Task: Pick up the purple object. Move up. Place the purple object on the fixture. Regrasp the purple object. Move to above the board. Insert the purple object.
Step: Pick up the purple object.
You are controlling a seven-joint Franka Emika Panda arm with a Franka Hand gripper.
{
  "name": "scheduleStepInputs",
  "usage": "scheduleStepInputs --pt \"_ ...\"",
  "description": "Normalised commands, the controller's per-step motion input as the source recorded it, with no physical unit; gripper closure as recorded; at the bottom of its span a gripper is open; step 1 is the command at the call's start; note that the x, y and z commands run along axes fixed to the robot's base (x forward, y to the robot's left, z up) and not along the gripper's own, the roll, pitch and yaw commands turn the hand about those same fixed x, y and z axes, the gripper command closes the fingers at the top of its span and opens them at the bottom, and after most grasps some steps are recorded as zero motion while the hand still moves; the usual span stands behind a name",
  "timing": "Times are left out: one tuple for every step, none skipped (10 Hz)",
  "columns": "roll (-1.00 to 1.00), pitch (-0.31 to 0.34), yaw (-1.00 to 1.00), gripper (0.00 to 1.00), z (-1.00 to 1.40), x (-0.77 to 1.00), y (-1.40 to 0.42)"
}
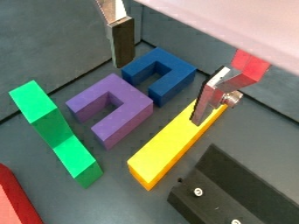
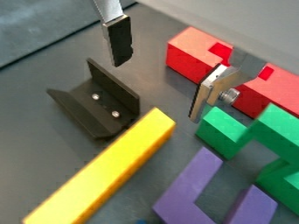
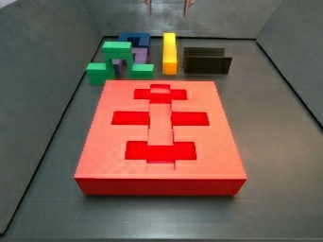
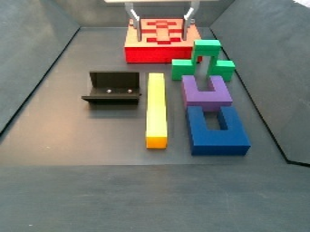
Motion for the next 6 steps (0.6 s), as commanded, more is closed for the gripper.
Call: scheduleStepInputs --pt "-0.10 -0.193 0.09 0.00 -0.44 -0.35 -0.20" --pt "-0.08 -0.180 0.22 0.00 -0.51 -0.29 -0.22" --pt "-0.06 -0.160 0.29 0.00 -0.55 -0.33 -0.27" --pt "-0.03 -0.114 0.27 0.00 -0.51 -0.40 -0.29" --pt "-0.01 -0.040 0.18 0.00 -0.45 -0.52 -0.23" --pt "-0.06 -0.096 0.22 0.00 -0.34 -0.42 -0.11"
